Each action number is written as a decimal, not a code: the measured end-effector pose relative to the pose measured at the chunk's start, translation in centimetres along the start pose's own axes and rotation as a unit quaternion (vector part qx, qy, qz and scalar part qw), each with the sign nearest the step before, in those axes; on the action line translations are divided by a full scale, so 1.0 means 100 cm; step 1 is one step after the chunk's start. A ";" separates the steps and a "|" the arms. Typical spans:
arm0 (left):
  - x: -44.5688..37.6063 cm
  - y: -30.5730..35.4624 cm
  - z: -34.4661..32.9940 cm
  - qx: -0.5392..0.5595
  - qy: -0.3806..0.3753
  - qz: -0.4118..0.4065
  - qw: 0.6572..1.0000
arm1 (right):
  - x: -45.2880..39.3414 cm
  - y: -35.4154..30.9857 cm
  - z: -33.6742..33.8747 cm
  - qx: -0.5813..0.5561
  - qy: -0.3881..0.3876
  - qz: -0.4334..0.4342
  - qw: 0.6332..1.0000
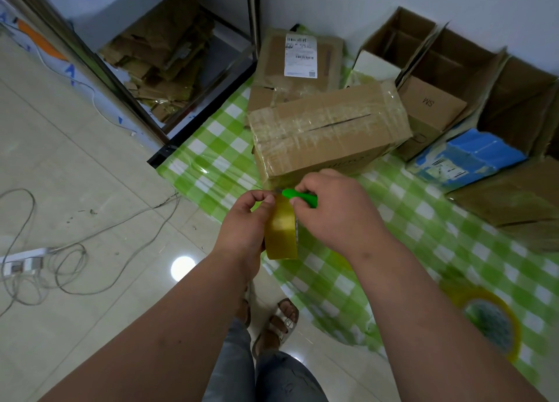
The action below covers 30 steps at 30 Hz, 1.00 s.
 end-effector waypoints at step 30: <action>-0.001 0.009 -0.003 -0.013 0.045 -0.007 0.999 | -0.018 -0.017 -0.002 0.098 0.008 0.012 0.995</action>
Point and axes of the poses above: each hand's wrist, its own x-axis away from the middle knuckle, its own z-axis out of the back of the hand, y = z × x, the point moved 5 cm from there along -x, towards the middle knuckle, and after that the axes turned 13 degrees about x, right-handed, at the moved point
